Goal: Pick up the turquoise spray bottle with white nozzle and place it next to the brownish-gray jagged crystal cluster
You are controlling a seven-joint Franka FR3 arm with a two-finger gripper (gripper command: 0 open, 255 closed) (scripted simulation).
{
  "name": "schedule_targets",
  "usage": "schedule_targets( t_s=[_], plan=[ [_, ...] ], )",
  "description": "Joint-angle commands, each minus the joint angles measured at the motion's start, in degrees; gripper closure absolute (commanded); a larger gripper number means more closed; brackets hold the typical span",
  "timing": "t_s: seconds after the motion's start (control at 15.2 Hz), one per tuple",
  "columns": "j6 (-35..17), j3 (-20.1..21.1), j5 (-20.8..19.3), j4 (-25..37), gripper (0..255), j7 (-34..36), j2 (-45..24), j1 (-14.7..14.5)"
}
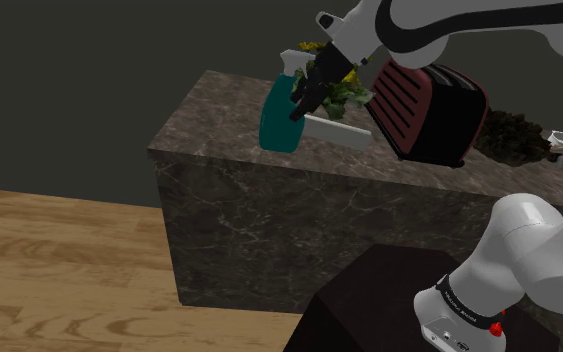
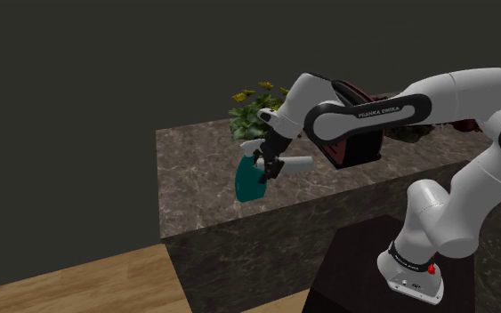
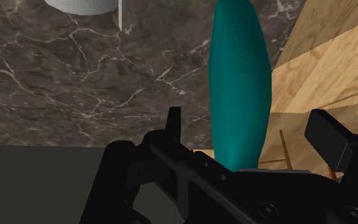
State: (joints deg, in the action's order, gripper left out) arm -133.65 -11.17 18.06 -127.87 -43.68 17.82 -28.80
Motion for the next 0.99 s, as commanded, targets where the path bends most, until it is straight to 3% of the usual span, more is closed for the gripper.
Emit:
schedule_targets(
  t_s=[0.0, 0.33, 0.4, 0.92],
  plan=[
    [-0.2, 0.0, 0.1, 0.0, 0, -0.1, -0.2, 0.0],
    [-0.2, 0.0, 0.1, 0.0, 0, -0.1, -0.2, 0.0],
    [-0.2, 0.0, 0.1, 0.0, 255, -0.1, -0.2, 0.0],
    [-0.2, 0.0, 0.1, -0.1, 255, -0.1, -0.2, 0.0]
  ],
)
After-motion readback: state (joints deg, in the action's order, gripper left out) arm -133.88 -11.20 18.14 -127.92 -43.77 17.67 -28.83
